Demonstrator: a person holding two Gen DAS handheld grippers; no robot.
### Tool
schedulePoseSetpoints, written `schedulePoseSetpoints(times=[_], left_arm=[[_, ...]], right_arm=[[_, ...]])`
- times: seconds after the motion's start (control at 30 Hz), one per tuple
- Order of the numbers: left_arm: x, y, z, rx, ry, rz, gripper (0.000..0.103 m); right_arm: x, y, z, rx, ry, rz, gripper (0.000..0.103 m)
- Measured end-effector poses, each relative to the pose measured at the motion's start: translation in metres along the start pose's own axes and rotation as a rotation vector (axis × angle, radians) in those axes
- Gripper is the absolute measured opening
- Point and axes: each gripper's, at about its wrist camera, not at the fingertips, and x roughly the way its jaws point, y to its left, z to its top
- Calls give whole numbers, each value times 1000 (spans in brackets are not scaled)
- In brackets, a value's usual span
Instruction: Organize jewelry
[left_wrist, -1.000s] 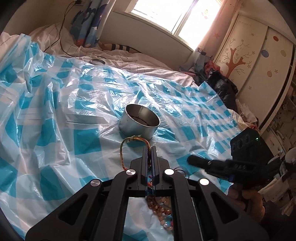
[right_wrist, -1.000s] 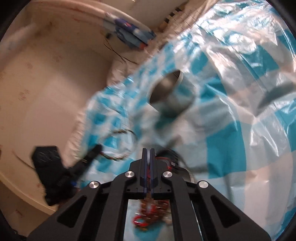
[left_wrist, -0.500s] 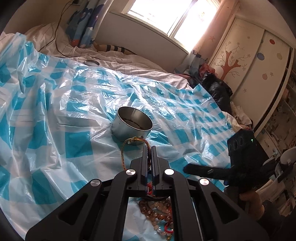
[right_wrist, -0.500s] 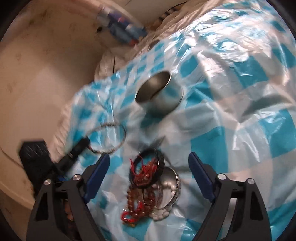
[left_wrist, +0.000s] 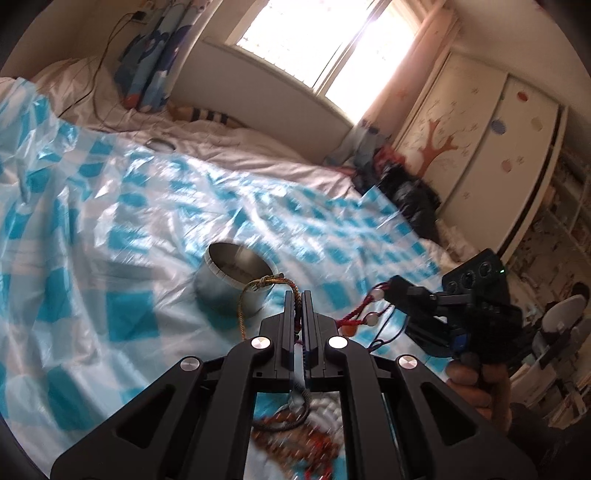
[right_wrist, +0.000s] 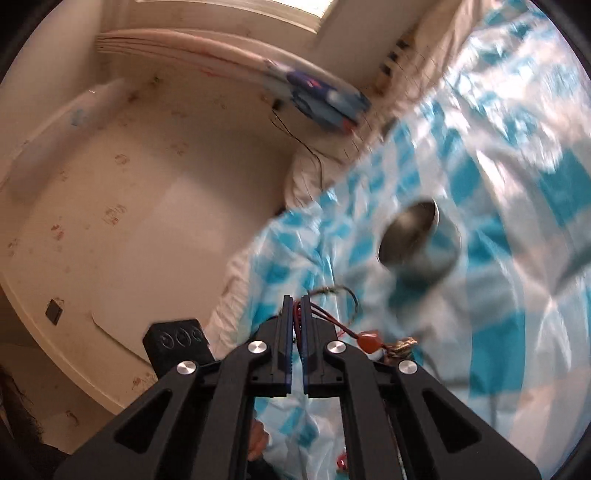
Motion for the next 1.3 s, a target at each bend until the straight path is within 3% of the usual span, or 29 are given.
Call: schedulePoseSetpoints(times=[0.13,0.27,0.33,0.43,0.5,0.67,0.77,0.8,0.87,0.93,1.1,1.2,1.23,1.3], left_arm=[[19,5,15,-34,-30,-55,3],[31,7,17,-41,-9,-52,3],[29,6,17,-37,-15,-55,3],[24,6,19,-41,-33,-58,3],[24,8,19,-42,-31,-56,3],[23,6,17,-38,-30,-49,3],[22,7,18,-38,-32,-50,3],[22,7,18,-37,-32,-49,3],[22,7,18,-39,-30,-48,3],[21,8,18,-40,-28,-46,3],[21,7,18,-33,-26,-45,3],[21,8,17,-38,-22,-42,3],[21,8,17,-39,-22,-41,3],[22,7,17,-39,-22,-41,3]], right_arm=[[3,-12,18,34,-8,32,5],[20,-27,25,91,49,98,5],[33,-23,23,38,125,-31,5],[42,-37,16,55,167,-195,5],[41,-52,12,112,172,-236,5],[36,-54,10,133,153,-188,5],[35,-45,10,128,159,-18,5],[43,-34,9,55,228,-63,5],[59,-23,1,-75,324,-239,7],[63,-40,-6,14,339,-233,8],[49,-43,1,62,265,-180,8],[49,-47,0,61,279,-241,8],[53,-47,-2,64,288,-276,10],[56,-48,-2,51,306,-363,56]])
